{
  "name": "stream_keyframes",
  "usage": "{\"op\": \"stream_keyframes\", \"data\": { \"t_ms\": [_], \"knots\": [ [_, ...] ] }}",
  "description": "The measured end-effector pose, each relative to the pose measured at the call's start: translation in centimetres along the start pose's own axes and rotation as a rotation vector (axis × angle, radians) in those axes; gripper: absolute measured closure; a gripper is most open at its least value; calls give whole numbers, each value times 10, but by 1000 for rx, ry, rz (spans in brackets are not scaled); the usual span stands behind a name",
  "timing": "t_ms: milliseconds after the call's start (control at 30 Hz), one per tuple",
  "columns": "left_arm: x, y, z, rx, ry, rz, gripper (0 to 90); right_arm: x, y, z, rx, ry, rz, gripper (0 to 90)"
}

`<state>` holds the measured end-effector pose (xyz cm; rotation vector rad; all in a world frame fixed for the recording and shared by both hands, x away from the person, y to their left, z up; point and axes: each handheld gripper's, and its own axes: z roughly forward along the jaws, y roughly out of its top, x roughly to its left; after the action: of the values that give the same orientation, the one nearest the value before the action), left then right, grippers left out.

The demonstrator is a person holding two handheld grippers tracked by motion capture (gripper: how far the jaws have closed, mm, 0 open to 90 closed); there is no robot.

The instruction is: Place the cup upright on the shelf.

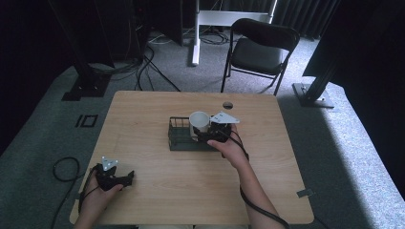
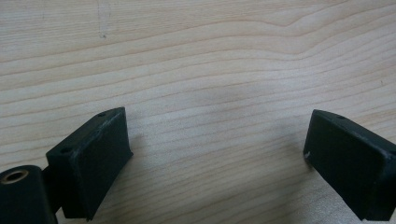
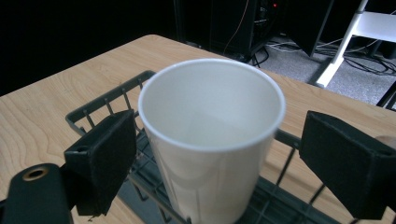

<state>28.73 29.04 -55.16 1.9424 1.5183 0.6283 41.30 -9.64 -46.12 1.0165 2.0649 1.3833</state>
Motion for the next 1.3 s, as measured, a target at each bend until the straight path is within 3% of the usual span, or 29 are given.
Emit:
{"op": "stream_keyframes", "data": {
  "t_ms": [767, 1300],
  "knots": [
    [0, 0, 0, 0, 0, 0, 74, -28, -21, -44, -27, -60, 8, 112],
    [0, 0, 0, 0, 0, 0, 74, -48, -50, -70, -25, -100, 34, 112]
  ]
}}
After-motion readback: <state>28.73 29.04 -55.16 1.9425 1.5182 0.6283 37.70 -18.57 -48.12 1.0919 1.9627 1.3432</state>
